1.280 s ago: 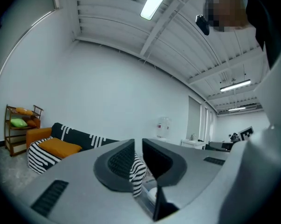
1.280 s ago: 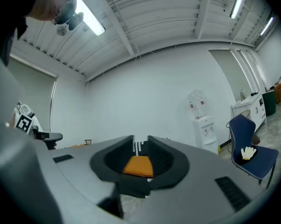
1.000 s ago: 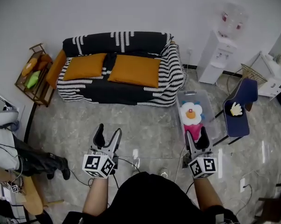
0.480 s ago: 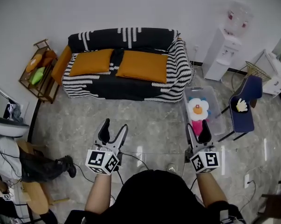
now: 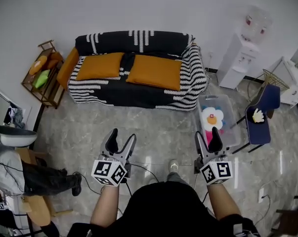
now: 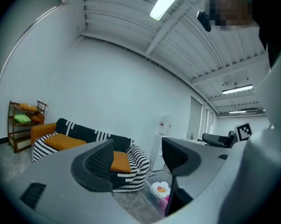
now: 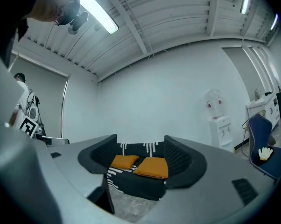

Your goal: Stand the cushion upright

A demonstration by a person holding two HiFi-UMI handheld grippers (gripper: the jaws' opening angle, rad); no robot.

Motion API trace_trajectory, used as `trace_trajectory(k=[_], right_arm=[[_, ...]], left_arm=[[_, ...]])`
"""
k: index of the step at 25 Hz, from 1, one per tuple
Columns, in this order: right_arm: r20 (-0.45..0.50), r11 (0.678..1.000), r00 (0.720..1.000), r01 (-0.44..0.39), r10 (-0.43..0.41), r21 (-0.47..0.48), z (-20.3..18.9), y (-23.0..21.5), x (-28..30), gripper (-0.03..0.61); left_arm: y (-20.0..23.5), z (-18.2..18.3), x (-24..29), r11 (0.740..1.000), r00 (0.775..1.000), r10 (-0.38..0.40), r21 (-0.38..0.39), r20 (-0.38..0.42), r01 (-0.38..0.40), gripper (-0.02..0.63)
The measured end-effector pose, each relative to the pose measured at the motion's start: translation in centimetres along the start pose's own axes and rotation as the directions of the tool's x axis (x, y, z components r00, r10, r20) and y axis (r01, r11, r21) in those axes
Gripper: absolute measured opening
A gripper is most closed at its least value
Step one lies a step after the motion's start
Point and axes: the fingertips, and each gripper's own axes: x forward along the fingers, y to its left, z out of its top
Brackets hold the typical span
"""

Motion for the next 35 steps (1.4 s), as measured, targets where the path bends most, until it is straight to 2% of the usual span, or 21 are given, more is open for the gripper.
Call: trace_trajectory(k=[4,9,15,22,26,31,35], right_arm=[[0.0,0.999,1.0,-0.024,0.024,0.024,-0.6,-1.0,2.1,0.325],[-0.044,0.997,0.996,-0.073,0.073,0.009,-1.5,-3.8,6.2,0.324],[-0.027,0.993,0.993,-0.116,0.116,0.03,-0.7,-7.4,11.5,0.318],[-0.04,0.993,0.993,-0.111,0.112,0.03,-0.4,-14.4,14.4,0.29],[-0.063,0.993,0.993,-0.097,0.101,0.065,-0.9,-17.5,15.8,0.287],[-0.08,0.993,0.991,-0.098,0.103,0.072,-1.6,-18.6,17.8,0.279],[-0.1,0.994,0.991,-0.086,0.093,0.073,-2.2,-18.9,20.1,0.266]], left_arm=[[-0.2,-0.6,1.8,1.0,1.0,0.017,-0.012,-0.013,-0.017,0.335],[-0.5,-0.2,5.2,1.0,0.999,0.03,0.004,-0.018,-0.03,0.335],[0.1,0.5,10.7,0.995,0.994,0.099,0.023,-0.039,-0.099,0.334],[-1.9,0.2,16.9,0.992,0.991,0.125,0.029,-0.038,-0.124,0.334],[-2.6,-0.5,19.1,0.991,0.988,0.134,0.036,-0.073,-0.132,0.336],[-1.6,-0.8,21.3,0.99,0.986,0.143,0.034,-0.087,-0.14,0.336],[-0.1,-0.9,23.9,0.993,0.988,0.116,0.04,-0.1,-0.113,0.335]])
